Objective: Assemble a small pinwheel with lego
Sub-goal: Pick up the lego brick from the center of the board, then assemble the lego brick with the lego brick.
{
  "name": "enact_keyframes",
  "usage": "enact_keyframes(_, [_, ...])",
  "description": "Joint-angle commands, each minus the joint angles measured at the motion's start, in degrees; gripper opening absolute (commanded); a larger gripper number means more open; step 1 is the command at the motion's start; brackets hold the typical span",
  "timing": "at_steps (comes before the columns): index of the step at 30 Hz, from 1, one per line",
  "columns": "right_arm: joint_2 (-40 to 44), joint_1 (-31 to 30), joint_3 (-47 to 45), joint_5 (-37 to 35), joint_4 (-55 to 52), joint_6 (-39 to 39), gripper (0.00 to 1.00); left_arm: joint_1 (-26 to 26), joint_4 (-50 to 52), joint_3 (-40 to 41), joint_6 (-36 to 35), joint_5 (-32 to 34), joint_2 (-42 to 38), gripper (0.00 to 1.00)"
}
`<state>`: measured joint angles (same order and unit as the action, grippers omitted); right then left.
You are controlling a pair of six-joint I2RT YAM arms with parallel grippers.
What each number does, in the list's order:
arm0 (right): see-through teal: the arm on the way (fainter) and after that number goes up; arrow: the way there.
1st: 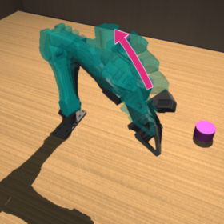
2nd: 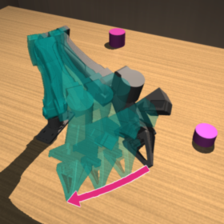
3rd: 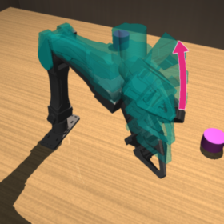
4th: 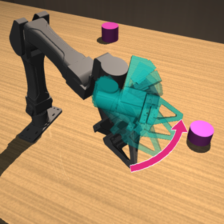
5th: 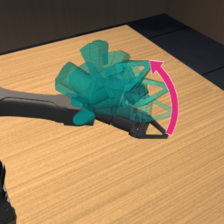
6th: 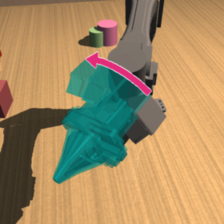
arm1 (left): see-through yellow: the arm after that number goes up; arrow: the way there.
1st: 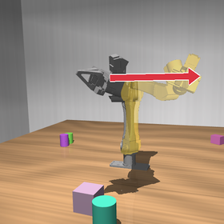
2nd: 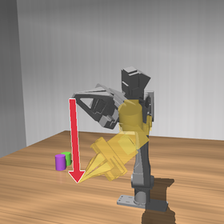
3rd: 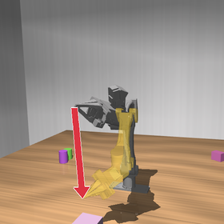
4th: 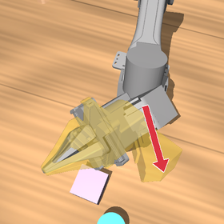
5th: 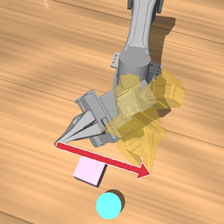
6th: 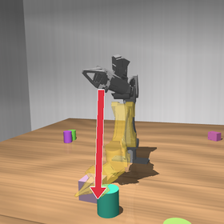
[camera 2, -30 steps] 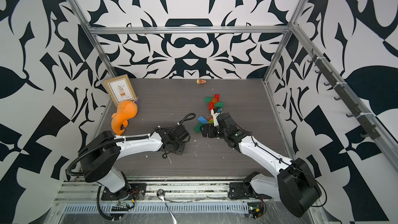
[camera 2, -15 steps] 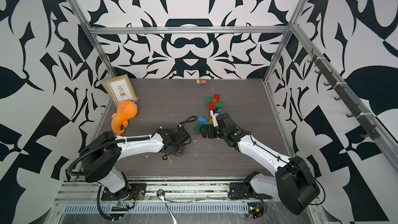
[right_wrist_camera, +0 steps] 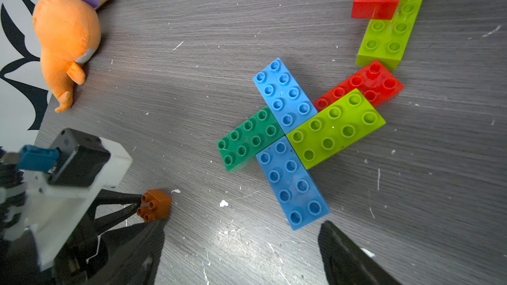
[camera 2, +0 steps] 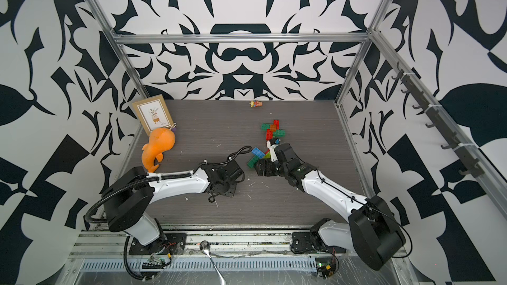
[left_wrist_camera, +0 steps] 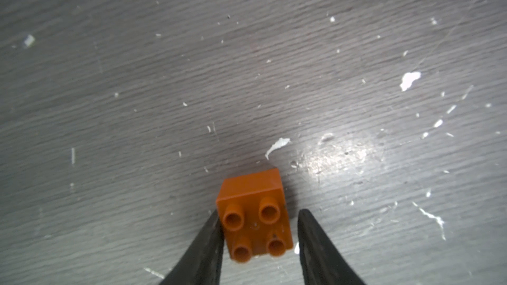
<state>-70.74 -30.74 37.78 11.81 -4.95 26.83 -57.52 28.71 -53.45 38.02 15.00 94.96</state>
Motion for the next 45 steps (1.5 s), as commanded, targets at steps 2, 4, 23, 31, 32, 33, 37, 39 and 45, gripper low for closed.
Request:
enact_keyframes(2, [0.2, 0.2, 2.3, 0.3, 0.3, -0.4, 0.91, -0.2, 1.8, -1.5, 1.4, 1.0, 1.0, 0.44])
enact_keyframes(4, [0.2, 0.2, 2.4, 0.1, 0.1, -0.4, 0.91, -0.2, 1.9, -1.5, 1.6, 1.2, 1.0, 0.42])
enact_keyframes(23, [-3.1, 1.2, 7.5, -6.8, -3.2, -2.7, 0.92, -0.4, -7.2, 4.0, -2.0, -3.0, -5.1, 0.30])
enact_keyframes(31, [-13.0, 3.4, 15.3, -8.6, -5.0, -4.0, 0.93, -0.2, -13.0, 9.5, -3.4, -6.6, -14.7, 0.29])
enact_keyframes(32, [-14.4, 3.7, 16.5, -8.2, -5.0, -4.4, 0.92, -0.2, -12.9, 9.8, -3.7, -6.7, -15.8, 0.29])
enact_keyframes(33, [-15.8, 4.0, 17.6, -8.0, -5.1, -4.5, 0.92, -0.1, -12.7, 10.2, -3.8, -6.6, -17.0, 0.29])
enact_keyframes(37, [-20.2, 5.7, 20.6, -5.9, -5.2, -5.5, 0.93, -0.2, -11.2, 11.5, -3.8, -6.4, -21.2, 0.29])
enact_keyframes(39, [-21.9, 6.9, 21.3, -5.1, -5.3, -5.8, 0.93, -0.1, -11.0, 12.6, -3.8, -5.8, -24.3, 0.29])
enact_keyframes(45, [-25.4, 7.4, 22.5, 0.5, -5.2, -5.5, 0.90, 0.3, -9.9, 13.9, -3.9, -4.4, -27.7, 0.29])
